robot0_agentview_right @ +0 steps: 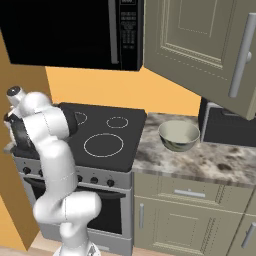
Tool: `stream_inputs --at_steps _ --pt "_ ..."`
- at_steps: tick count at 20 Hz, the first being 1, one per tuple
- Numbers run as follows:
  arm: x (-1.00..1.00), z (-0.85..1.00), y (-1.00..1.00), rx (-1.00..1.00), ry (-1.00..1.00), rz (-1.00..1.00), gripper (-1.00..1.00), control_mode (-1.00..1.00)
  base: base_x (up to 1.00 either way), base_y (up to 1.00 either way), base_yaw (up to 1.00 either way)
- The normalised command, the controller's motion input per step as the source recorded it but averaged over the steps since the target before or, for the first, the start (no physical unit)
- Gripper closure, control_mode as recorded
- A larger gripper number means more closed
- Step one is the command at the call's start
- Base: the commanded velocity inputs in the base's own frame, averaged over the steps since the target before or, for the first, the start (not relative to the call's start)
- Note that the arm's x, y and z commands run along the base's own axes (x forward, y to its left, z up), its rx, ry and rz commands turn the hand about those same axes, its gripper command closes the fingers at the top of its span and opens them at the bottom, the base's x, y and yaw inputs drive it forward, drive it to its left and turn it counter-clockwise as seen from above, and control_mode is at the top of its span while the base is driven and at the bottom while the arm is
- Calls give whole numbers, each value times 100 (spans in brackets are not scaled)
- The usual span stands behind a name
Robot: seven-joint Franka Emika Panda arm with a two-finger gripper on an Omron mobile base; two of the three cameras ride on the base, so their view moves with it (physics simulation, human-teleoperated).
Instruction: Open the cabinet and move the ladle to the pot. Then close the cabinet.
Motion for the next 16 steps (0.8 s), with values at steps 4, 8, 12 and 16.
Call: stream_inputs --at_steps 4,8,12,16 --pt "-85 100 -37 2 -2 0 -100 -100 0 0 0" --pt "-82 100 -48 0 0 6 -100 -100 0 0 0" --pt "-100 97 -80 0 1 11 -100 -100 0 0 0" --pt "-96 81 -90 0 4 11 -100 -100 0 0 0"
